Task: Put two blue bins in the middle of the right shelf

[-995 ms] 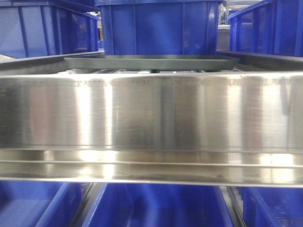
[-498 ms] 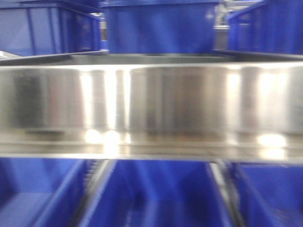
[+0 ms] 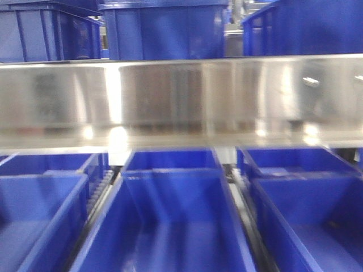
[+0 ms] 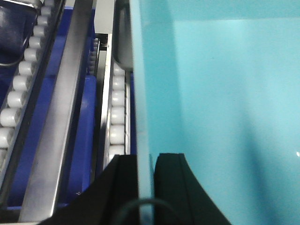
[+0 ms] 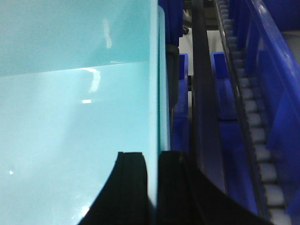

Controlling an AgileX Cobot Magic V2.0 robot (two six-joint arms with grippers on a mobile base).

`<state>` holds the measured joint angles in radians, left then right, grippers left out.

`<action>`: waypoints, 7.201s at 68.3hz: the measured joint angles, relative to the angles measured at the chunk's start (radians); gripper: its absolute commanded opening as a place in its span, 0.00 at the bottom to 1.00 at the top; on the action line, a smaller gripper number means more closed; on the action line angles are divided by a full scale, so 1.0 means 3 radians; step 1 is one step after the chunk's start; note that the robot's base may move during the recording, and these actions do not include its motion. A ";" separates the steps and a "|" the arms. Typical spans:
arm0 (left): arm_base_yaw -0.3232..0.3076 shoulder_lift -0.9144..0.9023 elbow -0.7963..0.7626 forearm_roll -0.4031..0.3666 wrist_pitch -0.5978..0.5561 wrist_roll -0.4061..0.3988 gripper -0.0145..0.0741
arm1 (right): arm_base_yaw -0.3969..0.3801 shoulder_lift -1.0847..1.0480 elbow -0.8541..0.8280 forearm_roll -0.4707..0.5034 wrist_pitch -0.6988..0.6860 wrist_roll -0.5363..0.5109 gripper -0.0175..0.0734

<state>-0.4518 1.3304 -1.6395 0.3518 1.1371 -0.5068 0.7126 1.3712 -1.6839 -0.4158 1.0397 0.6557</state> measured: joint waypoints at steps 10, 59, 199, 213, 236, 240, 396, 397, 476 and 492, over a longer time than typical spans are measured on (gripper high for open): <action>0.0000 0.0000 0.0000 0.0000 0.0000 0.0000 0.04 | 0.0000 0.0000 0.0000 0.0000 0.0000 0.0000 0.01; 0.0000 0.0000 -0.0002 0.0025 0.0000 0.0000 0.04 | 0.0000 0.0000 0.0000 0.0000 0.0000 0.0000 0.01; 0.0000 0.0000 -0.0002 0.0025 -0.0013 0.0000 0.04 | 0.0000 0.0000 0.0000 0.0000 0.0000 0.0000 0.01; 0.0000 0.0000 -0.0002 0.0025 -0.0013 0.0000 0.04 | 0.0000 0.0000 0.0000 0.0000 0.0000 0.0000 0.01; 0.0000 0.0000 -0.0002 0.0025 -0.0018 0.0000 0.04 | 0.0000 0.0000 0.0000 0.0000 0.0000 0.0000 0.01; 0.0000 0.0000 -0.0002 0.0025 -0.0018 0.0000 0.04 | 0.0000 0.0000 0.0000 0.0000 0.0000 0.0000 0.01; 0.0000 0.0006 -0.0002 0.0039 -0.0079 0.0000 0.04 | 0.0000 0.0000 0.0000 -0.0008 0.0000 0.0000 0.01; 0.0000 0.0006 -0.0002 0.0046 -0.0087 0.0000 0.04 | 0.0000 0.0000 0.0000 -0.0008 0.0000 0.0000 0.01; 0.0000 0.0006 -0.0002 0.0089 -0.0102 0.0000 0.04 | 0.0000 0.0000 0.0000 -0.0008 -0.0013 0.0000 0.01; 0.0000 0.0006 -0.0002 0.0089 -0.0102 0.0000 0.04 | 0.0000 0.0000 0.0000 -0.0008 -0.0013 0.0000 0.01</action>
<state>-0.4518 1.3321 -1.6401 0.3785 1.1065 -0.5068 0.7126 1.3712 -1.6839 -0.4181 1.0357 0.6557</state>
